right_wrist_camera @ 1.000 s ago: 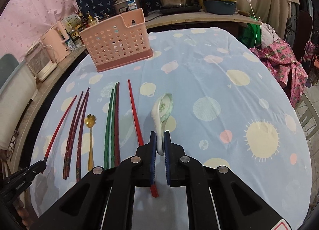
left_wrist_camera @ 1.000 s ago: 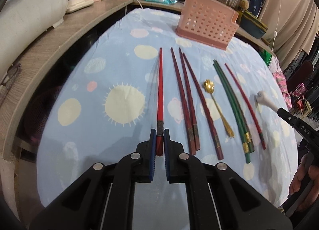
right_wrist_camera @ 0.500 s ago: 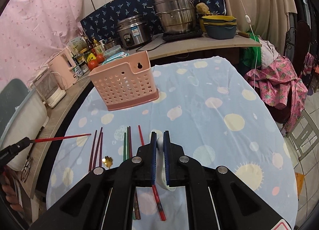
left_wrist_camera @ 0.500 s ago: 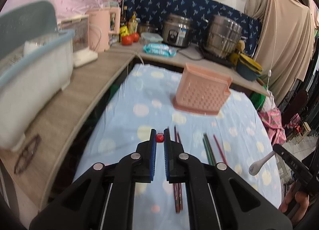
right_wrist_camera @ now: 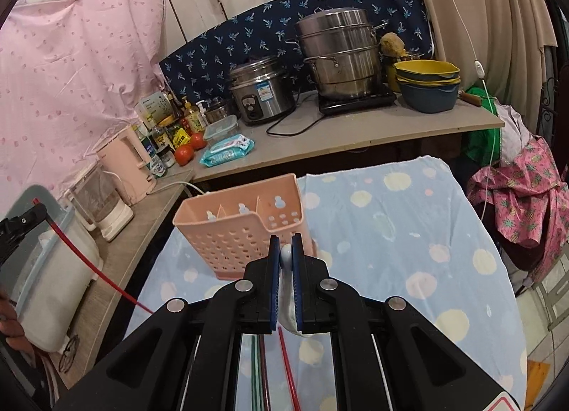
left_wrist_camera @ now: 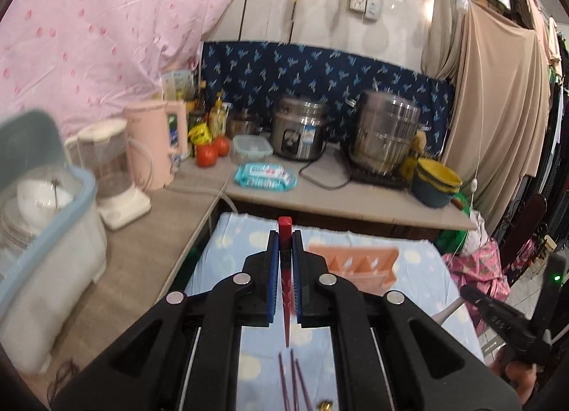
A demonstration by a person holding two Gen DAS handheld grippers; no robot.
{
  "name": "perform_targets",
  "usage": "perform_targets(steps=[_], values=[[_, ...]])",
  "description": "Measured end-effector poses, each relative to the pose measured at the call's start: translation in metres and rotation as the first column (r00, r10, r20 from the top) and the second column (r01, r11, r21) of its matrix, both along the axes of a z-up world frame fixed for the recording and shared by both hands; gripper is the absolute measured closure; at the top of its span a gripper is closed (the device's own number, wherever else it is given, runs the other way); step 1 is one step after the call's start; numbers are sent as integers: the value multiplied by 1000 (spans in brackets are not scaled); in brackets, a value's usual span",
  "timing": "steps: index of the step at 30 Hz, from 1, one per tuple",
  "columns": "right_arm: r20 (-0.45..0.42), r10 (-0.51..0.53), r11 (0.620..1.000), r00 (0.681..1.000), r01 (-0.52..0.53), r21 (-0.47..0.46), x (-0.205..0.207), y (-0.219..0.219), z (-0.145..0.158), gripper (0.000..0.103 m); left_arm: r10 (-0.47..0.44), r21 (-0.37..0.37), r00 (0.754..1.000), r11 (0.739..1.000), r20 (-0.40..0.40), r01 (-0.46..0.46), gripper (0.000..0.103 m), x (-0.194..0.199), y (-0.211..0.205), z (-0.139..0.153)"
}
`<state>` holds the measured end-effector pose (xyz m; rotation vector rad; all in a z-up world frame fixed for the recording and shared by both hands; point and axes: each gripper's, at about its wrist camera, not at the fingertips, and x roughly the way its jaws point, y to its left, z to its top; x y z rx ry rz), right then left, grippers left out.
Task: Organize utensils
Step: 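Lift the red chopstick with the left tool while the right tool carries the spoon to the pink basket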
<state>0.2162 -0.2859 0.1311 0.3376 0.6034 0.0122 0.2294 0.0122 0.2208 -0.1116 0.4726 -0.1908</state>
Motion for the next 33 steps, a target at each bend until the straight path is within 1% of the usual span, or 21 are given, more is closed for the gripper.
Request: perform_targets(steps=[4, 6, 8, 11, 14, 16, 23, 27, 29, 31, 32, 33], values=[[34, 16, 1000, 999, -16, 18, 39, 0, 17, 96, -16, -13, 997, 1000, 78, 17, 96, 21, -15, 33], [46, 23, 999, 999, -24, 27, 58, -1, 24, 96, -24, -24, 994, 999, 103, 27, 96, 33, -24, 45], [52, 29, 999, 998, -30, 33, 75, -1, 27, 96, -31, -31, 993, 999, 118, 35, 96, 48, -33, 53], [54, 41, 998, 998, -44, 52, 98, 0, 28, 96, -40, -30, 991, 999, 124, 44, 96, 66, -43, 53], [47, 46, 997, 998, -48, 56, 114, 2, 23, 96, -48, -20, 992, 999, 115, 51, 96, 82, -55, 45], [29, 46, 997, 999, -47, 56, 124, 4, 14, 96, -53, -12, 994, 998, 91, 55, 96, 93, -60, 34], [-63, 29, 998, 998, -25, 64, 144, -2, -30, 96, -50, -3, 998, 999, -26, 50, 96, 118, -65, -16], [-97, 13, 998, 995, -8, 59, 147, -6, -48, 96, -36, 6, 997, 999, -72, 37, 96, 126, -61, -37], [-102, 6, 999, 995, 0, 52, 146, -6, -52, 95, -31, 9, 995, 999, -90, 32, 96, 128, -60, -44], [-86, -14, 999, 996, 18, 37, 143, -7, -51, 92, -31, 11, 994, 999, -103, 32, 95, 129, -59, -49], [-81, -22, 999, 996, 24, 24, 141, -7, -49, 91, -27, 13, 995, 1000, -100, 28, 94, 127, -59, -50], [-76, -26, 999, 997, 27, 17, 138, -7, -47, 86, -21, 17, 995, 1000, -96, 23, 91, 126, -59, -51]])
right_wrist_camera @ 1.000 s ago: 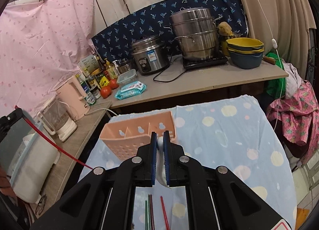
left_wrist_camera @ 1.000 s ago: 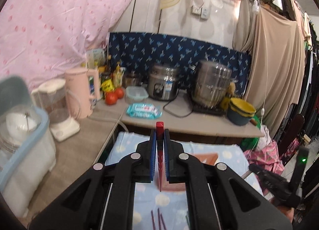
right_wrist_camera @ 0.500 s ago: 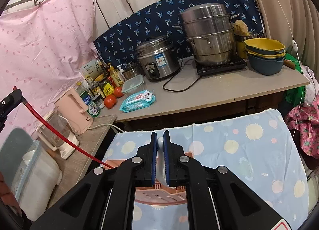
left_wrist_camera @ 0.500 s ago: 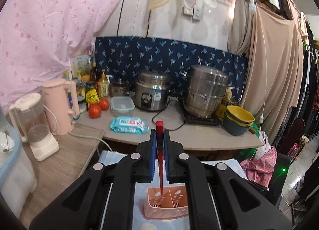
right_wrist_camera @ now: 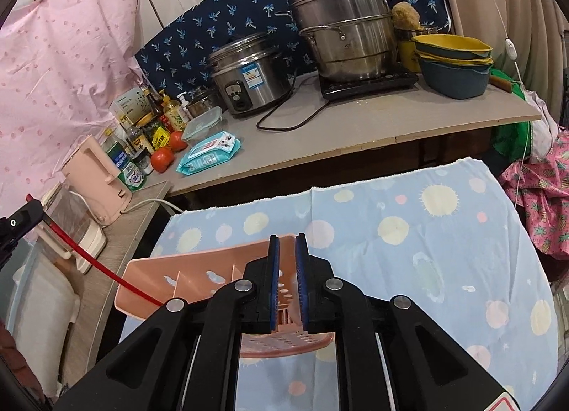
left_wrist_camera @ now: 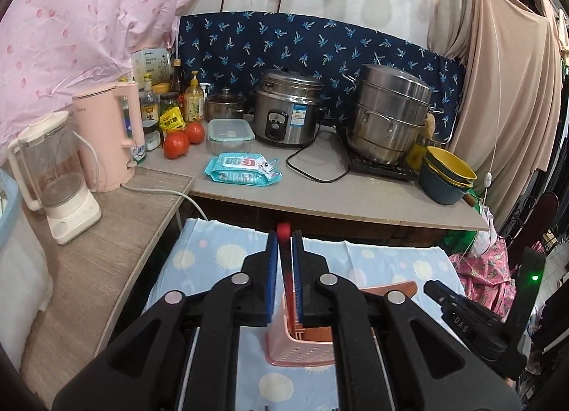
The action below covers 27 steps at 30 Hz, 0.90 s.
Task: Organize utensils
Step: 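Lift the red chopstick with the left tool while the right tool carries the spoon to the pink basket, then open the left tool over the basket while the right tool releases the spoon into it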
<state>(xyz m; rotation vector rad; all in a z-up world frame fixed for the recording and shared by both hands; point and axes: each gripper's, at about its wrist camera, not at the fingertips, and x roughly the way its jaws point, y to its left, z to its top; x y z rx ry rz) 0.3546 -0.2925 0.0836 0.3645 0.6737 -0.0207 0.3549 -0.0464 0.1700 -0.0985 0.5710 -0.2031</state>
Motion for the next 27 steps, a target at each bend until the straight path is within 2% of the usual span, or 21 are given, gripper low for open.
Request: perform_targets(steps=[1, 2, 4, 6, 10, 14, 20, 24, 27], values=[[8, -6, 1000, 1000, 6, -4, -3, -1, 3, 82, 5, 4, 1000, 1000, 3, -5, 77, -3, 1, 0], [19, -14, 1000, 1000, 14, -7, -8, -1, 6, 74, 17, 7, 1000, 1000, 12, -17, 59, -6, 2, 1], [40, -24, 1000, 999, 25, -20, -18, -1, 12, 66, 35, 16, 999, 999, 37, -35, 48, -15, 6, 4], [54, -26, 999, 998, 27, -30, -31, 0, 17, 59, 40, 28, 998, 999, 45, -41, 47, -25, 9, 5], [63, -16, 1000, 998, 18, -26, -63, 2, 23, 55, 47, 21, 999, 999, 25, -47, 44, -46, 20, 0], [51, -16, 999, 999, 18, -40, -102, 6, 18, 50, 61, 23, 998, 998, -12, -61, 36, -75, 34, -17], [-29, -18, 999, 999, 17, -41, -162, 11, -12, 50, 78, 45, 989, 996, -122, -73, 36, -122, 55, -66], [-91, -27, 998, 995, 21, -60, -200, 17, -38, 50, 90, 63, 974, 995, -207, -78, 36, -151, 69, -103], [-128, -42, 994, 991, 28, -110, -224, 25, -57, 50, 95, 79, 957, 994, -273, -75, 36, -171, 75, -130]])
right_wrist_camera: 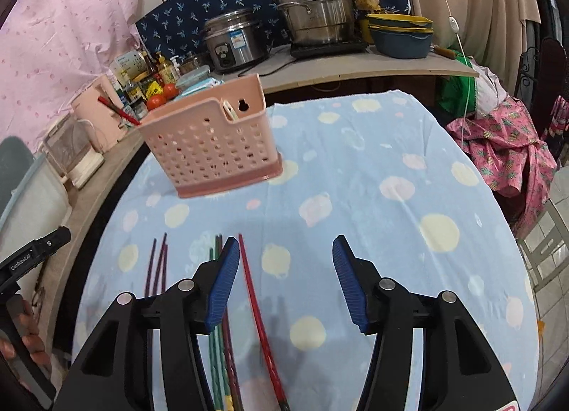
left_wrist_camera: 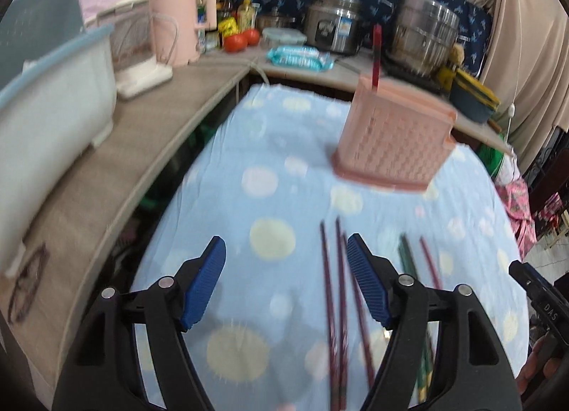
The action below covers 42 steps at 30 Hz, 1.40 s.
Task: Organize utensils
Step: 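Open the left tool over the basket while the right tool releases the spoon into it, then move both open tools back down toward the chopsticks on the table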
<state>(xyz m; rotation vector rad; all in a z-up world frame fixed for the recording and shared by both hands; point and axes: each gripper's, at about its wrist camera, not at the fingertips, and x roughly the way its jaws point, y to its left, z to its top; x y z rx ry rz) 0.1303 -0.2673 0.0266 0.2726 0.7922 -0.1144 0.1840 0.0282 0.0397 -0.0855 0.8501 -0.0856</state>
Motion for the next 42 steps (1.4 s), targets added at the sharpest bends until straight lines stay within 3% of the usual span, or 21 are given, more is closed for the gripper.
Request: perform_targets(steps=[7, 13, 23, 27, 42], values=[[-97, 4, 1000, 995, -5, -16, -47, 10, -43, 50, -24, 14, 992, 1000, -125, 25, 36, -46, 2, -52], [-159, 20, 1000, 987, -22, -6, -74, 17, -68, 50, -49, 23, 982, 998, -184, 55, 36, -73, -7, -77], [-167, 70, 997, 983, -74, -17, -81, 37, -77, 50, -89, 18, 979, 995, -186, 94, 36, -88, -20, -80], [-173, 84, 996, 981, -88, -16, -80, 41, -80, 55, -100, 24, 975, 994, -197, 107, 36, -89, -25, -85], [-183, 84, 996, 980, -89, -19, -80, 43, -83, 57, -90, 45, 973, 994, -212, 102, 36, -85, -28, -95]])
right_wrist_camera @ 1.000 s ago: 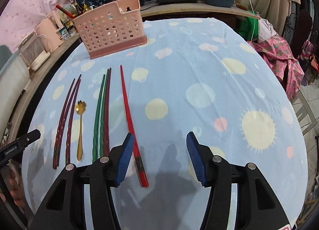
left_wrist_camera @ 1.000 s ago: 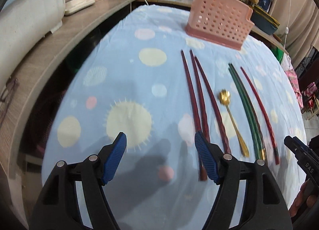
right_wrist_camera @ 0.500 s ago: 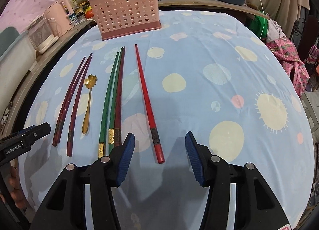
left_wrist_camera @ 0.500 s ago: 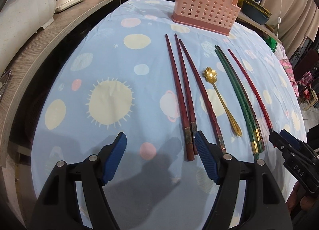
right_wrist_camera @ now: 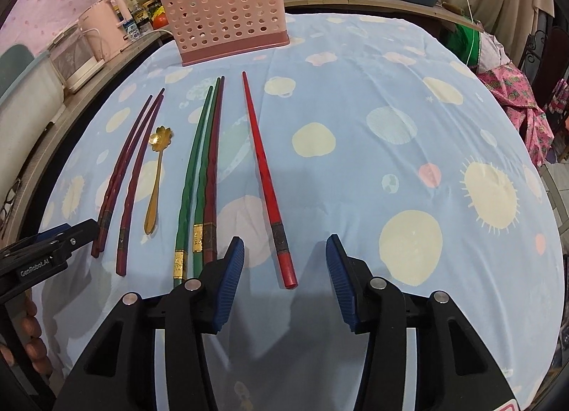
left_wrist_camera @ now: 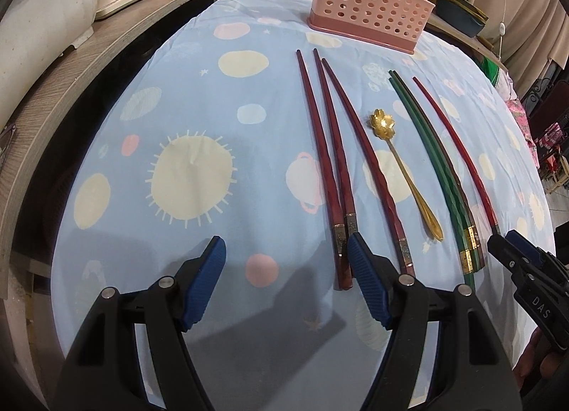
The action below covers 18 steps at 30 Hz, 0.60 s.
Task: Organize utensils
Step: 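Move both open tools back down toward the chopsticks on the table, then grasp a dark-red chopstick with the left tool while the right tool grasps the black-tipped red chopstick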
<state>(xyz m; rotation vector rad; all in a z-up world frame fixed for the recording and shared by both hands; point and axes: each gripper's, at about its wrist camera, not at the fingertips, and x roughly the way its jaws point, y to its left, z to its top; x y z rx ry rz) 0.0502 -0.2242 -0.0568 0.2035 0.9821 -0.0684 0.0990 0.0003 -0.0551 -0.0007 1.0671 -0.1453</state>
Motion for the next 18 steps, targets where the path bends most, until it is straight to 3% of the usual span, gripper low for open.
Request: perform_targets(steps=[12, 18], values=[[0, -2, 1000, 1000, 2, -3, 0, 0, -1, 59, 13, 8, 1000, 1000, 1, -13, 35, 0, 4, -1], [2, -9, 1000, 1000, 9, -14, -1, -2, -2, 68, 13, 20, 1000, 1000, 3, -13, 47, 0, 5, -1]])
